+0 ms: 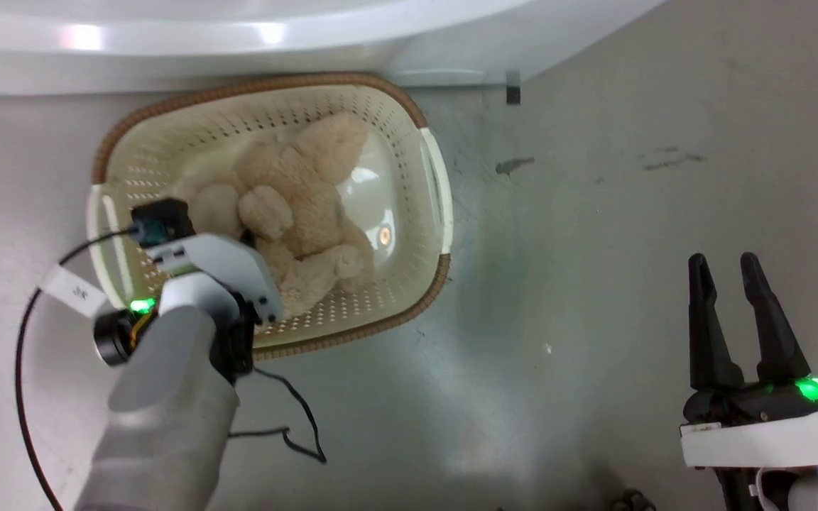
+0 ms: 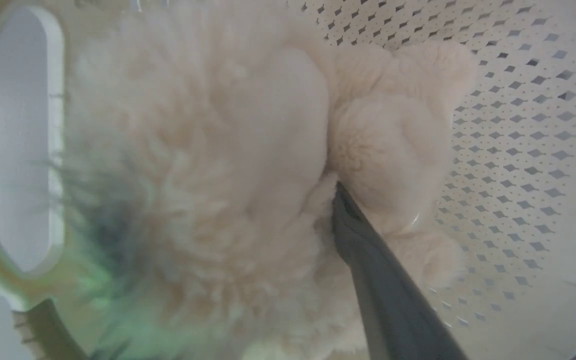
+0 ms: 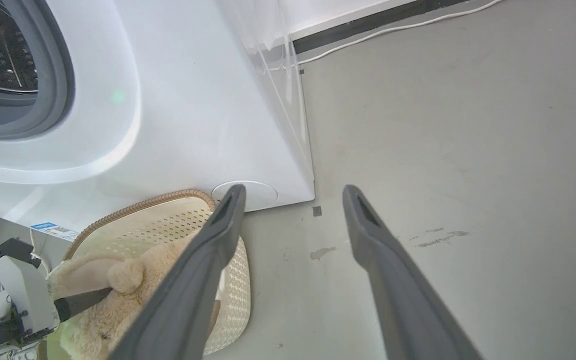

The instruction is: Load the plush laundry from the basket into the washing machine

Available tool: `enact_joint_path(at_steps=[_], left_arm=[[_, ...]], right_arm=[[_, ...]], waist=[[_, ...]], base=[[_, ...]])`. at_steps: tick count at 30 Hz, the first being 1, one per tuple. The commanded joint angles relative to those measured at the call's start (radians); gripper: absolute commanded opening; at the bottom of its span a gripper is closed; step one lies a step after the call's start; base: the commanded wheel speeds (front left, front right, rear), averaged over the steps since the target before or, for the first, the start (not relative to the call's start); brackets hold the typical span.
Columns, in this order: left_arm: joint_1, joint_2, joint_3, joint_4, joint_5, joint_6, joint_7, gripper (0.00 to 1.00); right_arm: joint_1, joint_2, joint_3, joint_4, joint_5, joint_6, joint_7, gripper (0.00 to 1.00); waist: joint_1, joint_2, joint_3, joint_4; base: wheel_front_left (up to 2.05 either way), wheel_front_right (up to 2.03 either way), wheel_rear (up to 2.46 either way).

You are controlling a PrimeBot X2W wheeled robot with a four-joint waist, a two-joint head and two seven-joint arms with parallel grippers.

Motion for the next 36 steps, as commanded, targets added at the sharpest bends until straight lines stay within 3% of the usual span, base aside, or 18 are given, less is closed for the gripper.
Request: enact_joint_path(at_steps=[1,3,4,5,13,22,28,36], left_arm=[[-0.039,0.009,-0.011,0.025,-0.018,0.007,-0.001,1.00],[-0.063,0.014,-0.021,0.042,-0.025,0.008,0.009,1.00],[-0.074,0.017,-0.029,0.053,-0.026,0.010,0.018,0.56],[-0.085,0.021,-0.038,0.063,-0.026,0.010,0.027,0.00],[-0.157,0.041,-0.119,0.137,-0.026,0.010,0.106,0.00],[-0.174,0.056,-0.169,0.186,-0.052,0.006,0.115,0.00],[-0.142,0.035,-0.182,0.168,-0.081,-0.020,0.082,0.00],[-0.049,-0.016,-0.186,0.090,-0.116,-0.096,-0.016,0.00]], right_arm=[[-0.019,-0.001,0.005,-0.008,0.017,0.001,-0.011,1.00],[-0.023,-0.001,0.011,-0.007,0.029,0.001,-0.015,1.00],[-0.026,-0.001,0.015,-0.005,0.036,0.001,-0.017,1.00],[-0.028,-0.001,0.018,-0.005,0.043,0.001,-0.019,1.00],[-0.060,-0.001,0.047,0.008,0.104,0.001,-0.036,1.00],[-0.088,-0.001,0.081,0.040,0.159,0.001,-0.053,1.00],[-0.086,-0.001,0.067,0.074,0.160,0.001,-0.058,1.00],[-0.044,-0.001,0.030,0.125,0.120,0.001,-0.058,1.00]], waist=[[-0.0001,-0.0001,0.023,-0.013],[-0.0001,-0.0001,0.040,-0.021],[-0.0001,-0.0001,0.047,-0.024],[-0.0001,-0.0001,0.054,-0.028],[-0.0001,-0.0001,0.097,-0.046],[-0.0001,-0.0001,0.066,-0.048],[-0.0001,-0.0001,-0.034,-0.005],[-0.0001,-0.0001,-0.238,0.082]], base=[[0.00,0.00,0.00],[0.00,0.00,0.00],[0.00,0.00,0.00],[0.00,0.00,0.00],[0.00,0.00,0.00],[0.00,0.00,0.00],[0.00,0.00,0.00],[0.00,0.00,0.00]])
